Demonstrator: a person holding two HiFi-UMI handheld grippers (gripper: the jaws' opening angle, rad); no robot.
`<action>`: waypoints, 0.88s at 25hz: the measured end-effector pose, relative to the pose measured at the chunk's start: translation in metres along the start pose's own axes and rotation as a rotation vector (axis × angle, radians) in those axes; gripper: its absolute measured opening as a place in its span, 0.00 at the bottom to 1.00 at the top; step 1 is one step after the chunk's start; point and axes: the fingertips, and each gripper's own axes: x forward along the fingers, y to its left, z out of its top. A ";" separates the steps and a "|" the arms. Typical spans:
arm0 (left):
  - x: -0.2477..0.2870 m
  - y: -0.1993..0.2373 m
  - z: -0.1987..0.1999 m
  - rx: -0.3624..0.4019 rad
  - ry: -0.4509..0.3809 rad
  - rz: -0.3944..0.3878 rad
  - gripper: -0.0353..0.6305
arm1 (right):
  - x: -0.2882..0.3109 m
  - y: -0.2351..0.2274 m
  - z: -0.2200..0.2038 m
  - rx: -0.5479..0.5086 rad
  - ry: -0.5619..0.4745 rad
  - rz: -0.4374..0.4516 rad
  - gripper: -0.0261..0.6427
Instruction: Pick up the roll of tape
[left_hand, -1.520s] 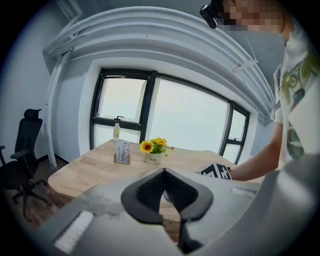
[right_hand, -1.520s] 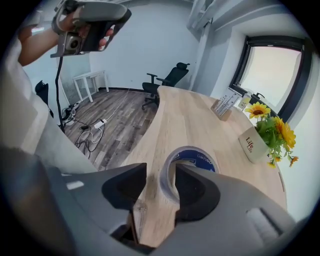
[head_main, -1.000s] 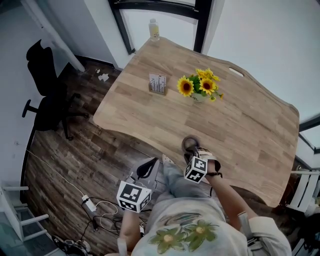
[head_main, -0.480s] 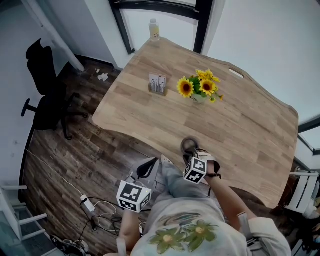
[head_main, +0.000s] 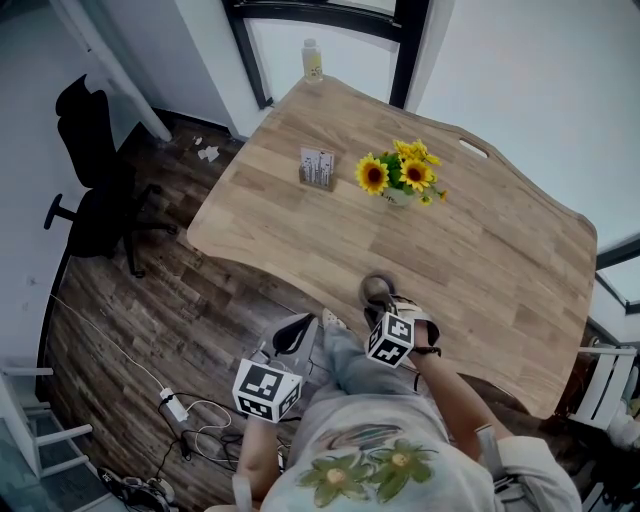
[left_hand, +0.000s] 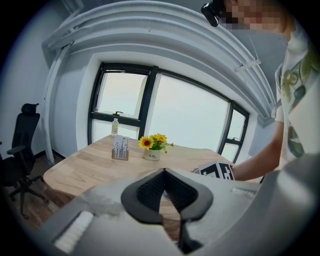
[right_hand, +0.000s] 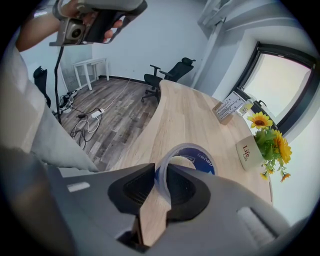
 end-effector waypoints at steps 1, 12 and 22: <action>0.000 0.000 0.000 0.000 0.000 0.001 0.06 | -0.002 -0.001 0.002 0.003 -0.006 -0.005 0.15; 0.000 -0.004 0.001 0.000 -0.008 0.000 0.06 | -0.043 -0.024 0.035 0.063 -0.119 -0.043 0.16; -0.003 -0.007 0.017 0.005 -0.061 0.006 0.06 | -0.108 -0.038 0.087 0.104 -0.316 -0.090 0.17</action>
